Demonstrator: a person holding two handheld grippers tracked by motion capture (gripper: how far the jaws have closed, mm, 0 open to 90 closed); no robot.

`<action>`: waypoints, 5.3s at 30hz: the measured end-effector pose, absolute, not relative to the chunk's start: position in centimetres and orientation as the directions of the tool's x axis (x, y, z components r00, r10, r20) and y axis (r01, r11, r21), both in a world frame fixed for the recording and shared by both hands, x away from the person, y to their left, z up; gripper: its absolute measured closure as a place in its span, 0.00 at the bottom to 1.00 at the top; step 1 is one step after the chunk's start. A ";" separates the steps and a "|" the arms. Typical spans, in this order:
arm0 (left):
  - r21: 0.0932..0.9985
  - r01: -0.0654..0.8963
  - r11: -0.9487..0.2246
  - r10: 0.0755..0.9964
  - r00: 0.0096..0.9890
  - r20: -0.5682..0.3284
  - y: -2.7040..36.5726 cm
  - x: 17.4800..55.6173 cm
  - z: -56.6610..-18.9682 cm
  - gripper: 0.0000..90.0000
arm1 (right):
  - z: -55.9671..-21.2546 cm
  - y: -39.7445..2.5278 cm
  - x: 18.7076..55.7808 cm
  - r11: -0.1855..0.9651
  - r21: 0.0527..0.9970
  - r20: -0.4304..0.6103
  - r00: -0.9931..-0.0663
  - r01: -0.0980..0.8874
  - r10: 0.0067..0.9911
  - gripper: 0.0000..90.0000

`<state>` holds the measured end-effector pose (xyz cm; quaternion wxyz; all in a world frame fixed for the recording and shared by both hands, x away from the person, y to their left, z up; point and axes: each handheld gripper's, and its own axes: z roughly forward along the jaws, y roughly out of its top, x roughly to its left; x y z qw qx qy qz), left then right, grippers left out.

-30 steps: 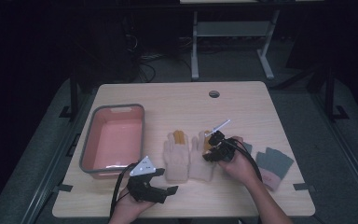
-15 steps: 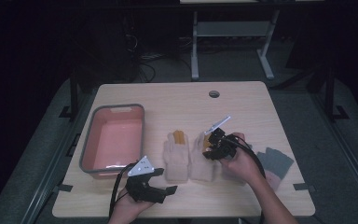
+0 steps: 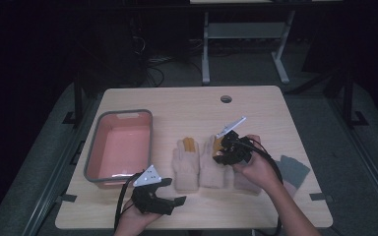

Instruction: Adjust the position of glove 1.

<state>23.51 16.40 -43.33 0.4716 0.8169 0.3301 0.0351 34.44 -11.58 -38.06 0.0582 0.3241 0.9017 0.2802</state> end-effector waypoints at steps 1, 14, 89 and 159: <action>0.794 0.505 -0.339 0.571 0.781 -0.253 16.4 23.5 -43.3 0.19 | -37.9 -11.4 34.4 0.635 0.545 0.077 -0.786 0.548 0.613 0.73; 0.792 0.500 -0.350 0.570 0.785 -0.244 16.4 23.3 -43.3 0.19 | -37.0 -8.3 35.5 0.673 0.555 0.082 -0.837 0.489 0.541 0.73; 0.794 0.512 -0.328 0.577 0.774 -0.261 16.6 23.3 -43.3 0.19 | -42.5 0.3 38.7 0.809 0.453 0.057 -0.918 0.374 0.392 0.51; 0.599 0.756 -0.263 0.667 0.591 -0.453 11.5 29.5 -45.2 0.38 | -43.9 -12.9 33.6 0.310 0.544 0.414 -0.570 0.780 0.710 0.45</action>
